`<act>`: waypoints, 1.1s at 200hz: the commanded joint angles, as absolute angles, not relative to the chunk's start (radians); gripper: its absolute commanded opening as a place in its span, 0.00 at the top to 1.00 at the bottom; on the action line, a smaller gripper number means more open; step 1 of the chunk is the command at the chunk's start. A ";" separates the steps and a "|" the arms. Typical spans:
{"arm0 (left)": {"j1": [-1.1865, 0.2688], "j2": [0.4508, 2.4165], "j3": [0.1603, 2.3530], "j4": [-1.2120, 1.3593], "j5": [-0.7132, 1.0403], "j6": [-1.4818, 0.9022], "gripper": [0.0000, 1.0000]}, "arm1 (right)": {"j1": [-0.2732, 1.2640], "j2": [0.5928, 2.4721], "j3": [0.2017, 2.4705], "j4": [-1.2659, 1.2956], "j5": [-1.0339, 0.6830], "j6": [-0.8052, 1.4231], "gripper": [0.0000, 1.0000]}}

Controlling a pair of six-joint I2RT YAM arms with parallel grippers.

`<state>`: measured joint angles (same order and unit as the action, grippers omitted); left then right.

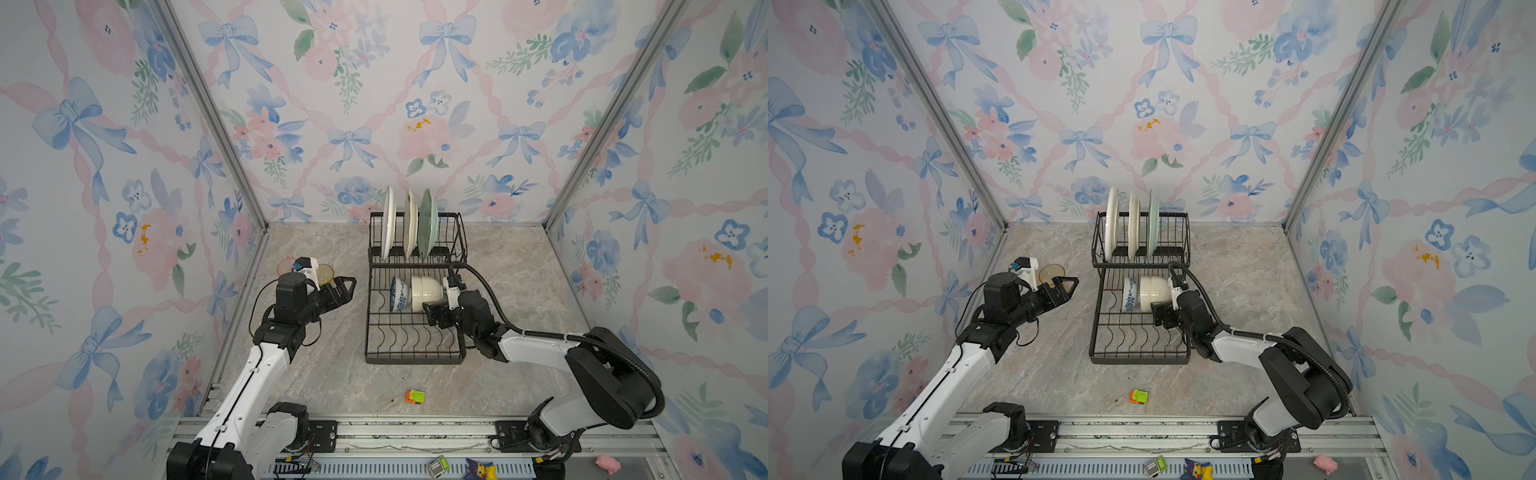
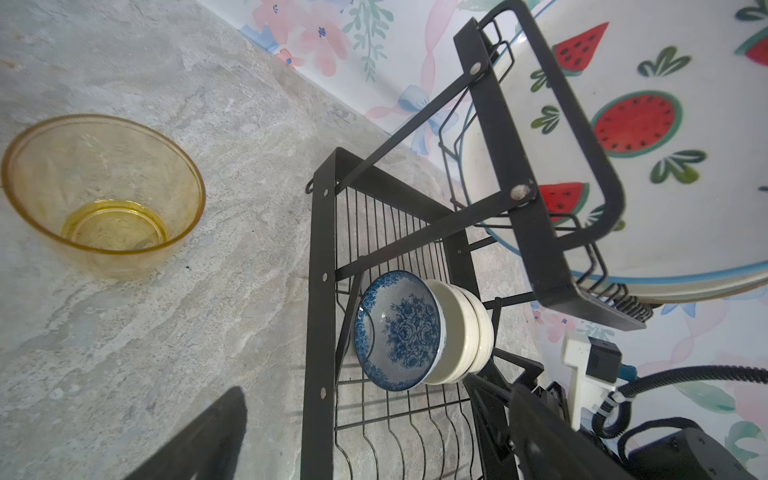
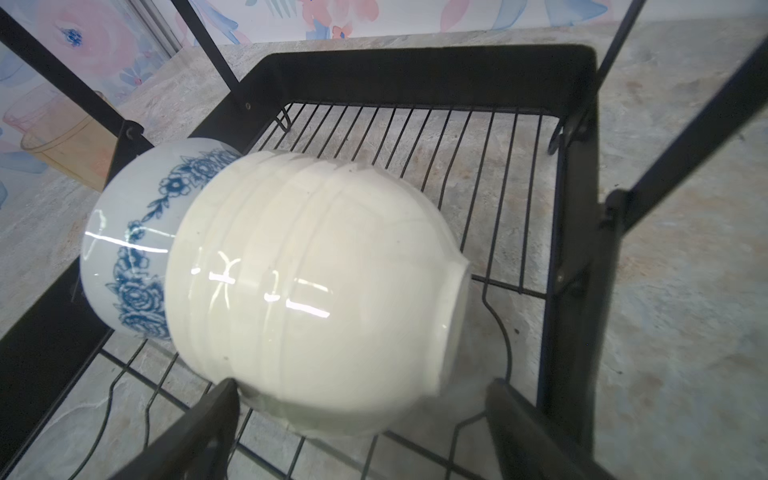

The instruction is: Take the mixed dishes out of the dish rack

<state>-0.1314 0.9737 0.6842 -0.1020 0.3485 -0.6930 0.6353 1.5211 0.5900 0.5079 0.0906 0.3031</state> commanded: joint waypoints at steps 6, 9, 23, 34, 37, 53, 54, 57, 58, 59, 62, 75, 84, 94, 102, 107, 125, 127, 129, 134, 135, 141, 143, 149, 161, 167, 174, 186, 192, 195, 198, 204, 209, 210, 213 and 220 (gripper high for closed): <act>-0.140 0.985 0.679 -0.099 0.342 -0.693 0.02 | 0.621 1.554 0.623 0.500 0.077 0.285 0.06; -0.140 0.986 0.679 -0.099 0.342 -0.692 0.02 | 0.621 1.556 0.623 0.500 0.077 0.283 0.06; -0.139 0.989 0.681 -0.100 0.342 -0.692 0.02 | 0.619 1.567 0.629 0.505 0.072 0.278 0.07; -0.139 0.992 0.683 -0.100 0.345 -0.692 0.02 | 0.617 1.574 0.633 0.507 0.071 0.274 0.09; -0.140 0.992 0.684 -0.100 0.346 -0.692 0.02 | 0.618 1.576 0.632 0.508 0.069 0.272 0.10; -0.139 0.994 0.684 -0.100 0.344 -0.692 0.02 | 0.617 1.587 0.635 0.520 0.061 0.270 0.13; -0.138 0.995 0.684 -0.099 0.345 -0.692 0.02 | 0.617 1.587 0.635 0.521 0.060 0.269 0.13; -0.139 0.995 0.686 -0.099 0.344 -0.692 0.02 | 0.616 1.590 0.635 0.520 0.059 0.269 0.14; -0.140 0.996 0.686 -0.099 0.343 -0.692 0.02 | 0.616 1.590 0.636 0.520 0.059 0.269 0.14; -0.140 0.996 0.686 -0.099 0.343 -0.692 0.02 | 0.616 1.591 0.636 0.520 0.058 0.269 0.14; -0.141 0.997 0.686 -0.100 0.343 -0.692 0.02 | 0.617 1.593 0.638 0.520 0.058 0.268 0.15; -0.140 1.000 0.688 -0.100 0.342 -0.692 0.02 | 0.616 1.600 0.642 0.520 0.057 0.263 0.17; -0.140 1.003 0.690 -0.100 0.342 -0.693 0.02 | 0.616 1.603 0.641 0.524 0.062 0.262 0.18; -0.141 1.006 0.691 -0.100 0.343 -0.693 0.02 | 0.615 1.605 0.642 0.527 0.066 0.259 0.20; -0.141 1.009 0.692 -0.099 0.342 -0.694 0.02 | 0.615 1.607 0.640 0.531 0.066 0.257 0.22; -0.140 1.011 0.692 -0.099 0.342 -0.695 0.02 | 0.615 1.608 0.640 0.533 0.066 0.256 0.22; -0.143 1.017 0.696 -0.099 0.345 -0.695 0.02 | 0.615 1.611 0.637 0.539 0.071 0.255 0.24; -0.142 1.018 0.696 -0.100 0.345 -0.695 0.02 | 0.615 1.611 0.637 0.539 0.071 0.255 0.24; -0.142 1.018 0.695 -0.100 0.345 -0.695 0.02 | 0.615 1.610 0.637 0.541 0.072 0.255 0.25; -0.143 1.020 0.696 -0.099 0.345 -0.695 0.02 | 0.615 1.611 0.636 0.542 0.073 0.255 0.26; -0.142 1.019 0.696 -0.099 0.345 -0.695 0.02 | 0.615 1.611 0.636 0.542 0.074 0.255 0.26; -0.144 1.020 0.698 -0.099 0.345 -0.695 0.02 | 0.615 1.610 0.633 0.547 0.078 0.253 0.27; -0.144 1.020 0.699 -0.100 0.345 -0.695 0.02 | 0.615 1.609 0.632 0.548 0.079 0.253 0.27; -0.144 1.021 0.699 -0.099 0.344 -0.695 0.02 | 0.615 1.607 0.627 0.554 0.083 0.253 0.28; -0.144 1.020 0.699 -0.099 0.342 -0.695 0.02 | 0.615 1.601 0.622 0.563 0.083 0.250 0.29; -0.145 1.020 0.697 -0.100 0.342 -0.695 0.02 | 0.615 1.598 0.622 0.563 0.082 0.247 0.30; -0.146 1.020 0.696 -0.100 0.341 -0.695 0.02 | 0.615 1.596 0.623 0.562 0.081 0.245 0.30; -0.146 1.022 0.695 -0.100 0.339 -0.695 0.02 | 0.615 1.595 0.625 0.560 0.079 0.241 0.33; -0.147 1.022 0.694 -0.100 0.339 -0.695 0.02 | 0.614 1.597 0.626 0.563 0.077 0.241 0.34; -0.146 1.022 0.693 -0.099 0.338 -0.695 0.02 | 0.615 1.597 0.625 0.563 0.076 0.240 0.34; -0.147 1.022 0.695 -0.099 0.340 -0.695 0.02 | 0.615 1.597 0.626 0.564 0.074 0.239 0.35; -0.147 1.023 0.694 -0.100 0.339 -0.695 0.02 | 0.617 1.595 0.625 0.563 0.073 0.238 0.35; -0.147 1.023 0.694 -0.100 0.339 -0.695 0.02 | 0.617 1.594 0.626 0.561 0.076 0.238 0.35; -0.147 1.023 0.694 -0.100 0.339 -0.695 0.02 | 0.618 1.594 0.626 0.561 0.078 0.238 0.35; -0.147 1.023 0.694 -0.100 0.340 -0.696 0.02 | 0.618 1.593 0.626 0.559 0.080 0.238 0.35; -0.147 1.021 0.692 -0.100 0.341 -0.696 0.02 | 0.621 1.590 0.626 0.553 0.091 0.233 0.35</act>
